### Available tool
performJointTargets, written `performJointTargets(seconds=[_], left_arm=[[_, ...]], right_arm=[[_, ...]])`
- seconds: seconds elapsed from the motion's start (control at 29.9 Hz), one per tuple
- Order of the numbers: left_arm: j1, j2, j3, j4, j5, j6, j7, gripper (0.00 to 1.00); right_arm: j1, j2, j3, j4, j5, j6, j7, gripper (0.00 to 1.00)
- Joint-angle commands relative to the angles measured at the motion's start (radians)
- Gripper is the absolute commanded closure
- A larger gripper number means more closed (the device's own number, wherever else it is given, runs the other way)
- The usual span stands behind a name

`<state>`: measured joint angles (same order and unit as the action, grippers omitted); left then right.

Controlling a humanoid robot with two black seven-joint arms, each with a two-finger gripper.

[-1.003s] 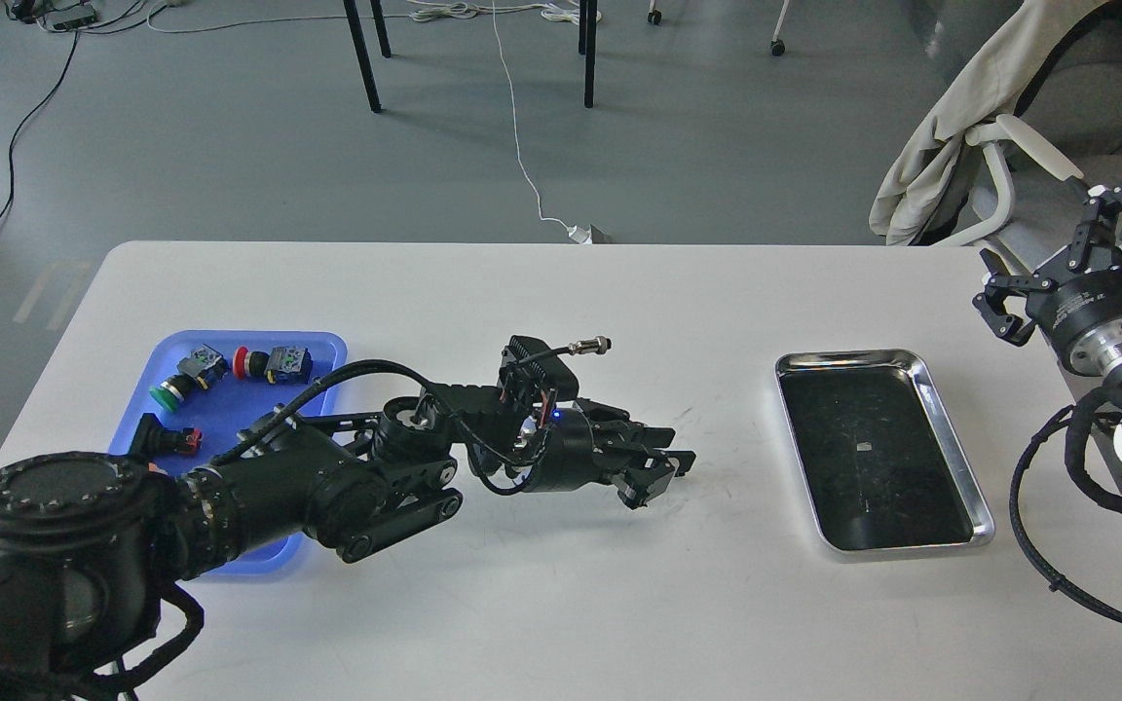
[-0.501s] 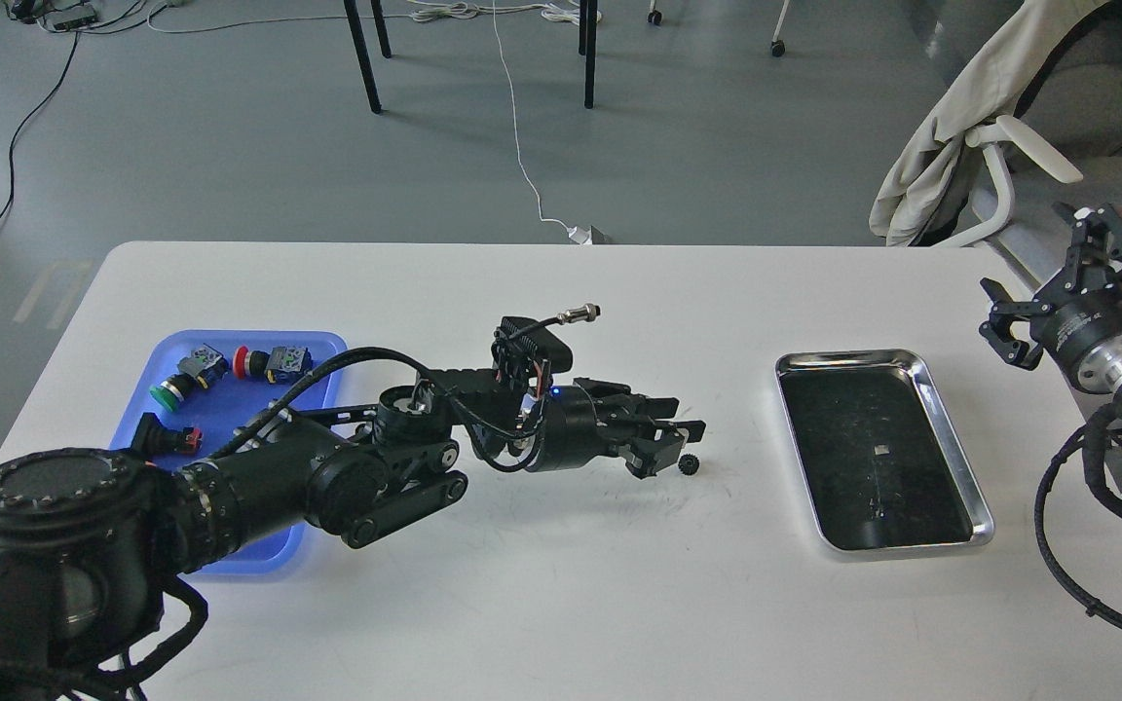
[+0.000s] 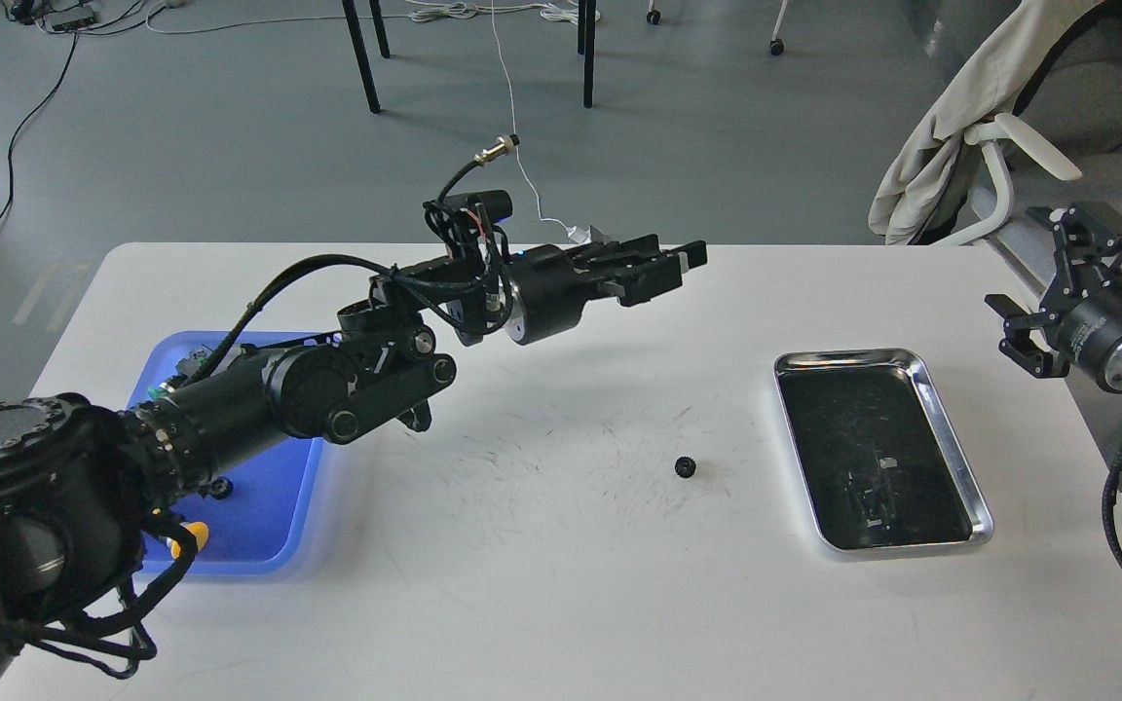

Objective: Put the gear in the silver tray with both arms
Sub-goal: 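Open the left gripper to release the gear onto the table, then reach the right gripper down and grasp the black gear on the table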

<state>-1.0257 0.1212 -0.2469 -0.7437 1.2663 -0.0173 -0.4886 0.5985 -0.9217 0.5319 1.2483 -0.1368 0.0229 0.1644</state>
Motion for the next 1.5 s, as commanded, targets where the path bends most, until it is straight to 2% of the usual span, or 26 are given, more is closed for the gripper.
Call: performJointTargets(seconds=[0.0,0.03,0.1,0.3,0.4,0.5,0.7,0.9,1.1,1.24,1.47], left_arm=[[-0.004,0.072,-0.049,0.0,-0.129,-0.001,0.0,0.14],[-0.004,0.072,-0.049,0.0,-0.13,-0.001,0.0,0.14],[-0.004,0.126,-0.074,0.0,-0.25,0.003,0.0,0.02],[0.001,0.207,-0.081,0.009,-0.442,0.008,0.0,0.02],[0.006,0.212,-0.078,0.052,-0.514,0.007,0.0,0.02],[0.013,0.215,-0.077,0.102,-0.602,-0.015,0.0,0.02],[0.015,0.258,-0.074,0.102,-0.76,-0.055,0.0,0.02],[0.036,0.279,-0.08,0.102,-0.887,-0.092,0.0,0.02],[0.047,0.304,-0.094,0.099,-1.016,-0.145,0.0,0.02],[0.052,0.311,-0.143,0.099,-1.137,-0.151,0.0,0.02],[0.055,0.314,-0.144,0.104,-1.154,-0.151,0.0,0.02]], right_arm=[[0.076,-0.031,-0.079,0.017,-0.069,0.022,0.003,0.01],[0.076,-0.031,-0.079,0.017,-0.069,0.022,0.003,0.01],[0.124,-0.032,-0.139,0.017,-0.099,0.025,0.003,0.01],[0.211,-0.031,-0.211,0.017,-0.216,0.023,0.003,0.01],[0.233,-0.031,-0.217,0.022,-0.253,0.025,0.003,0.02],[0.251,-0.031,-0.228,0.029,-0.317,0.026,0.001,0.02],[0.305,-0.031,-0.294,0.095,-0.451,0.031,0.003,0.02],[0.38,-0.028,-0.421,0.095,-0.585,0.042,0.038,0.02],[0.463,-0.017,-0.558,0.094,-0.797,0.046,0.116,0.02],[0.532,0.003,-0.653,0.08,-0.859,0.086,0.231,0.01],[0.65,0.058,-0.817,0.072,-1.041,0.109,0.285,0.02]])
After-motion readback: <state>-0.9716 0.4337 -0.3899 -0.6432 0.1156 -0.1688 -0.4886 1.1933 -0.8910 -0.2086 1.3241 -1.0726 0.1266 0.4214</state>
